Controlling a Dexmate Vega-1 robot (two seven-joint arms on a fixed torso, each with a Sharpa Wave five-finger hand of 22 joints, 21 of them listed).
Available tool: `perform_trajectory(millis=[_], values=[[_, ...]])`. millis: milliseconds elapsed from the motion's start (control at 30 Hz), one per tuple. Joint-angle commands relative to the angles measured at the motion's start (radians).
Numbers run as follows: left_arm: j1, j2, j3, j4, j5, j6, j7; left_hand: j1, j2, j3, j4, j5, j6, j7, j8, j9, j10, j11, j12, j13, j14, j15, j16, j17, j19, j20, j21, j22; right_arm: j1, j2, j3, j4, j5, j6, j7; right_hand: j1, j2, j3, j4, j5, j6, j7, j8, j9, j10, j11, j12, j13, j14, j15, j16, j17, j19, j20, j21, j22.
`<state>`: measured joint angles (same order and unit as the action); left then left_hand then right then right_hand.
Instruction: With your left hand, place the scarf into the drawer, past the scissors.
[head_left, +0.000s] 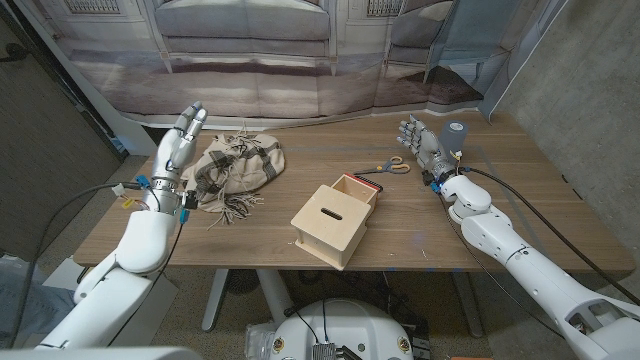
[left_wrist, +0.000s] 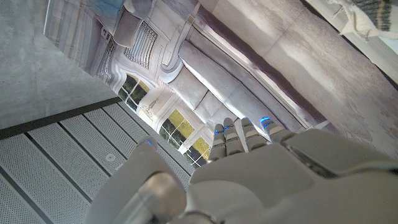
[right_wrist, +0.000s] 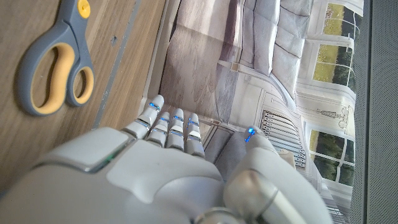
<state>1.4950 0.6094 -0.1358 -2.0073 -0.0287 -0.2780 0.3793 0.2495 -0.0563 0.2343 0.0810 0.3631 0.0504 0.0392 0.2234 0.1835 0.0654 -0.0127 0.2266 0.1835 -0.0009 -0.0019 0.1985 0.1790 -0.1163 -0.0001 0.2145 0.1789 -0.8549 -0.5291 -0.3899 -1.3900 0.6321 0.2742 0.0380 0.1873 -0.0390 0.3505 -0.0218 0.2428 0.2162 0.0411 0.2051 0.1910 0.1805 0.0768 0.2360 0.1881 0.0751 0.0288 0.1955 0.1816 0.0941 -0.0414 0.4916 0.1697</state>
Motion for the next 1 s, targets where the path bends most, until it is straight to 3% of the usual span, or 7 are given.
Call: perform_trajectory(millis=[33,633,1000], values=[[0.024,-0.014,-0.021,-0.034,0.058,0.041,0.019,0.011,0.000,-0.003,-0.002,0.005,0.012,-0.004,-0.003,0.003,0.012,0.000,-0.004,0.004,0.009,-0.004,0.000,0.003,0.002,0.003,-0.003,0.002,-0.005,-0.002,-0.003,-0.002,-0.003,0.001,0.003,0.006,0.011,0.003,-0.005,-0.004,0.006,0.002,-0.005,0.003,0.009,0.001,-0.005,0.002,0.010,-0.005,-0.002,0.003,0.010,0.003,-0.003,0.005],[0.062,-0.036,-0.044,-0.077,0.139,0.112,0.049,0.016,0.002,-0.006,-0.003,0.008,0.017,-0.013,-0.005,0.003,0.016,-0.001,-0.006,0.004,0.014,-0.005,-0.001,0.004,0.002,0.006,-0.005,0.002,0.001,0.005,-0.007,0.004,0.003,-0.002,0.010,0.004,0.012,0.001,-0.006,-0.005,0.007,0.001,-0.005,0.003,0.010,0.000,-0.005,0.002,0.012,-0.002,-0.002,0.003,0.012,0.005,-0.010,0.005],[0.047,-0.031,-0.032,-0.083,0.184,0.171,0.058,0.020,0.003,-0.007,-0.004,0.011,0.023,-0.015,-0.005,0.003,0.020,-0.001,-0.007,0.004,0.019,-0.006,0.000,0.004,0.003,0.006,-0.006,0.002,0.004,0.006,-0.007,0.010,0.001,0.008,0.016,0.004,0.013,0.000,-0.007,-0.005,0.006,0.000,-0.005,0.003,0.011,0.001,-0.005,0.002,0.012,-0.002,-0.002,0.003,0.013,0.005,-0.014,0.006]])
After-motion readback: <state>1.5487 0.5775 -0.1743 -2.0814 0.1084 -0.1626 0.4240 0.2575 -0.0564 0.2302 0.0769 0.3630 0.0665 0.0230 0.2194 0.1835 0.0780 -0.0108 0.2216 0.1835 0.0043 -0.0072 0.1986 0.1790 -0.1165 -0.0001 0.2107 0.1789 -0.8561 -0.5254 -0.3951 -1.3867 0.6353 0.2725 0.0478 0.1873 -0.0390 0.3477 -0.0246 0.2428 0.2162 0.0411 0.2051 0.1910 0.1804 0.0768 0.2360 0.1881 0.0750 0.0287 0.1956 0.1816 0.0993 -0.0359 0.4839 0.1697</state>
